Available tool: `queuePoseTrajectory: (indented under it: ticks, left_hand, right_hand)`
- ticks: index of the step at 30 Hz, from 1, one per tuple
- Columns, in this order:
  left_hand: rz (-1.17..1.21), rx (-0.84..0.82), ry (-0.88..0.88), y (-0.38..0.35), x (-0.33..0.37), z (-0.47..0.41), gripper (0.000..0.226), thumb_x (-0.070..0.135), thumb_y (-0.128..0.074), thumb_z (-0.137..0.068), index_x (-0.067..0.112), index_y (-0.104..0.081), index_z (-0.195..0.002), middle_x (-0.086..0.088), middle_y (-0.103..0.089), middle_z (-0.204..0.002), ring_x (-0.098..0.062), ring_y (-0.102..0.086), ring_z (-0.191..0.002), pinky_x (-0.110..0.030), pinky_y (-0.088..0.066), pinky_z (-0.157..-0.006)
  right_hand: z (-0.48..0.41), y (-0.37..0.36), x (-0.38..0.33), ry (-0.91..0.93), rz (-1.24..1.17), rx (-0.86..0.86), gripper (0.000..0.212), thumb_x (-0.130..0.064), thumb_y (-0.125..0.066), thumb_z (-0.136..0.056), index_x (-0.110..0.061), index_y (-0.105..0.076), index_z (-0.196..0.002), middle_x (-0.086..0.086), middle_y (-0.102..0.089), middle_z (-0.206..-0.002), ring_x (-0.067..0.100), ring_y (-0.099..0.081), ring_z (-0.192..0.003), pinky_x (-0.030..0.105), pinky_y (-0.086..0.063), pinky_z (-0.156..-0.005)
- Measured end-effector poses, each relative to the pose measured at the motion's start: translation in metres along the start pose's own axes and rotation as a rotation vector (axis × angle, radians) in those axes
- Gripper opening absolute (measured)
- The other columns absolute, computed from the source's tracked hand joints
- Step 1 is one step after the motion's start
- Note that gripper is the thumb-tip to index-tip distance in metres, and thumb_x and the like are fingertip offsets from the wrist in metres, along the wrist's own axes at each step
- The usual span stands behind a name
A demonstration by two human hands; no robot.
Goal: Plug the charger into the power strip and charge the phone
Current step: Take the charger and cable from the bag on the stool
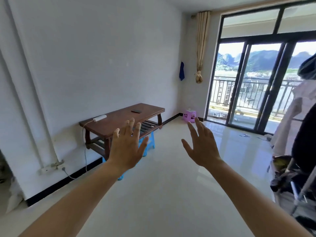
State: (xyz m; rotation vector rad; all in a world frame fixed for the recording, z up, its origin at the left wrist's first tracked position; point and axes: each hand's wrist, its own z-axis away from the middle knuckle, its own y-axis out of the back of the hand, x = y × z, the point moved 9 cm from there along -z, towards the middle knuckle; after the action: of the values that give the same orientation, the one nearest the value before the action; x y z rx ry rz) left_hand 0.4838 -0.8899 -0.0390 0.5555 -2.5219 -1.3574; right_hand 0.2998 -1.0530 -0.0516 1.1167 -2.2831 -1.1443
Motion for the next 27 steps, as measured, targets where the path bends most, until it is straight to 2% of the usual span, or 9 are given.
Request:
queuePoseTrajectory:
  ticks: [3,7,12,15,18,21,27]
  left_hand:
    - [0.024,0.004,-0.047,-0.044,0.002,-0.093,0.073,0.054,-0.018,-0.097,0.007,-0.037,-0.148,-0.020,-0.032,-0.159,-0.036,-0.032,-0.145,-0.058,-0.029,-0.111]
    - [0.093,-0.016,-0.055,-0.105,0.027,-0.210,0.066,0.051,-0.027,-0.099,0.009,-0.034,-0.150,-0.018,-0.028,-0.161,-0.034,-0.027,-0.147,-0.056,-0.024,-0.114]
    - [0.093,-0.008,-0.179,-0.212,0.084,-0.334,0.068,0.053,-0.026,-0.098,0.008,-0.040,-0.146,-0.020,-0.038,-0.156,-0.036,-0.034,-0.143,-0.058,-0.031,-0.109]
    - [0.091,-0.053,-0.199,-0.290,0.115,-0.409,0.071,0.056,-0.019,-0.097,0.009,-0.038,-0.147,-0.021,-0.035,-0.157,-0.036,-0.032,-0.144,-0.059,-0.029,-0.110]
    - [0.066,-0.088,-0.219,-0.352,0.142,-0.489,0.075,0.057,-0.014,-0.096,0.008,-0.039,-0.147,-0.021,-0.036,-0.157,-0.037,-0.033,-0.144,-0.059,-0.031,-0.109]
    - [0.051,-0.091,-0.238,-0.394,0.151,-0.567,0.072,0.055,-0.019,-0.097,0.007,-0.042,-0.146,-0.021,-0.039,-0.155,-0.037,-0.036,-0.143,-0.060,-0.032,-0.108]
    - [0.040,-0.041,-0.210,-0.478,0.134,-0.709,0.069,0.053,-0.022,-0.097,0.009,-0.042,-0.147,-0.019,-0.034,-0.158,-0.035,-0.032,-0.145,-0.059,-0.030,-0.111]
  right_hand:
    - [-0.070,-0.038,0.040,-0.008,0.021,0.007,0.070,-0.047,-0.053,-0.098,-0.008,-0.034,-0.154,0.023,-0.026,-0.163,0.039,-0.032,-0.148,0.054,-0.034,-0.117]
    - [-0.141,-0.080,0.119,-0.076,0.014,0.046,0.069,-0.043,-0.057,-0.096,-0.007,-0.038,-0.152,0.025,-0.031,-0.161,0.043,-0.039,-0.142,0.055,-0.035,-0.113]
    - [-0.211,-0.149,0.236,-0.164,0.007,0.106,0.068,-0.042,-0.057,-0.097,-0.008,-0.037,-0.152,0.023,-0.027,-0.163,0.041,-0.035,-0.145,0.055,-0.032,-0.115]
    - [-0.257,-0.203,0.307,-0.200,0.019,0.130,0.068,-0.043,-0.056,-0.097,-0.008,-0.036,-0.152,0.021,-0.023,-0.165,0.038,-0.031,-0.147,0.052,-0.030,-0.116]
    - [-0.317,-0.258,0.376,-0.231,0.021,0.090,0.068,-0.042,-0.057,-0.096,-0.007,-0.038,-0.151,0.023,-0.025,-0.164,0.039,-0.033,-0.146,0.052,-0.032,-0.115]
    - [-0.387,-0.311,0.429,-0.261,0.017,0.033,0.069,-0.042,-0.057,-0.096,-0.006,-0.037,-0.151,0.025,-0.028,-0.162,0.042,-0.035,-0.145,0.053,-0.033,-0.115]
    - [-0.535,-0.428,0.485,-0.175,-0.013,-0.020,0.070,-0.044,-0.055,-0.098,-0.008,-0.034,-0.154,0.025,-0.027,-0.162,0.041,-0.035,-0.145,0.053,-0.034,-0.116]
